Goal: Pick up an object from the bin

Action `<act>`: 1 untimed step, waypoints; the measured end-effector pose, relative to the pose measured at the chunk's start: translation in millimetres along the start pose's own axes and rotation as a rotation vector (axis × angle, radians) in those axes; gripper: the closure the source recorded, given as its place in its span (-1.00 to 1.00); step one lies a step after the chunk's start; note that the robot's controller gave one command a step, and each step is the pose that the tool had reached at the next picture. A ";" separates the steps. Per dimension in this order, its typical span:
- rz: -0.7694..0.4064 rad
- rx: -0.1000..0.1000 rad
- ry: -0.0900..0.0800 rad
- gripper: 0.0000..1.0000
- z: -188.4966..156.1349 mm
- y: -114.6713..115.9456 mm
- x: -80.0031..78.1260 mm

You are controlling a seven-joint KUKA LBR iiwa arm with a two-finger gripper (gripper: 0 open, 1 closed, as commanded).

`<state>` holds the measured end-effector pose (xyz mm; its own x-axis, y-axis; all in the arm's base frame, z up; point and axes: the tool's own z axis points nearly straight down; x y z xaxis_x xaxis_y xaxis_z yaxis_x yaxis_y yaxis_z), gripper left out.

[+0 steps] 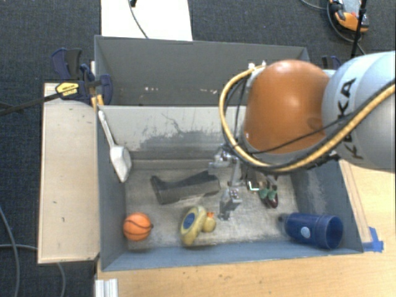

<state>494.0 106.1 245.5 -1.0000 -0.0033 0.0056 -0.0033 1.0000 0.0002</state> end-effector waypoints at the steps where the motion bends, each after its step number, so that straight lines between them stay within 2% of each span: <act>1: 0.004 -0.001 -0.008 -1.00 -3.9 -0.6 -1.6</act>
Offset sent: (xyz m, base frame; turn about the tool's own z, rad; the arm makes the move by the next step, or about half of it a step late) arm -0.0068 -0.0184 -0.1606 0.1262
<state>495.6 105.5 249.4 -1.0000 0.0003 -0.0027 0.0003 1.0000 0.0014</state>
